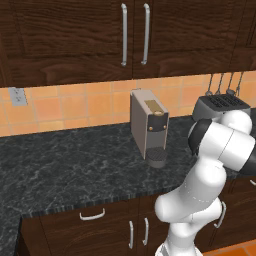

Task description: Take the meat container that has the shrimp and place it on the second highest rack of the freezer. Then take the vegetable container that has the garlic and corn and place it on the highest rack of the freezer.

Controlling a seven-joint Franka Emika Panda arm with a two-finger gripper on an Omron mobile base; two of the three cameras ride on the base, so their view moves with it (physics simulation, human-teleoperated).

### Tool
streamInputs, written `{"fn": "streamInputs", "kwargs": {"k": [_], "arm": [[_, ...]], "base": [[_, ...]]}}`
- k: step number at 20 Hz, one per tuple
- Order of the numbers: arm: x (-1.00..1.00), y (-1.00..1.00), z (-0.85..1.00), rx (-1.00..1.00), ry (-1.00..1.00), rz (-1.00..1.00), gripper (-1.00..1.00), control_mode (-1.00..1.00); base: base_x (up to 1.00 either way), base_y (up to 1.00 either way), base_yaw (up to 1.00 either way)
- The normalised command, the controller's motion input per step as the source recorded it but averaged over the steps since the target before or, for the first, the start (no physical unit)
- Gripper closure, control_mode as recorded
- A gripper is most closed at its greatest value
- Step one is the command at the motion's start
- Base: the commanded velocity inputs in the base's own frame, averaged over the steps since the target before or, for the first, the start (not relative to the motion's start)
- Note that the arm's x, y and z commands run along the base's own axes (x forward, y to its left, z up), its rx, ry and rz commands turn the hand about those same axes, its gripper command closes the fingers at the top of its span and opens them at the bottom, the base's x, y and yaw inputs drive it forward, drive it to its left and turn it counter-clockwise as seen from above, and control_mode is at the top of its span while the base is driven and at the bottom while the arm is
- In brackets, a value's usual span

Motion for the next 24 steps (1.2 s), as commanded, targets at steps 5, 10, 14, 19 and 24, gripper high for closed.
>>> {"fn": "streamInputs", "kwargs": {"k": [5,10,14,19,24], "arm": [[-0.07,0.04,0.2,0.0,0.0,0.0,1.0,-1.0],[-0.13,0.54,0.62,0.0,0.0,-0.05,1.0,-1.0],[-0.32,0.39,0.51,0.0,0.0,-0.1,1.0,-1.0],[-0.61,0.24,0.51,0.0,0.0,-0.1,1.0,-1.0],[-0.53,0.4,0.53,0.0,0.0,-0.01,1.0,-1.0]], "base": [[0.0,0.0,0.0],[0.0,0.0,0.0],[0.0,0.0,0.0],[0.0,0.0,0.0],[0.0,0.0,0.0]]}}
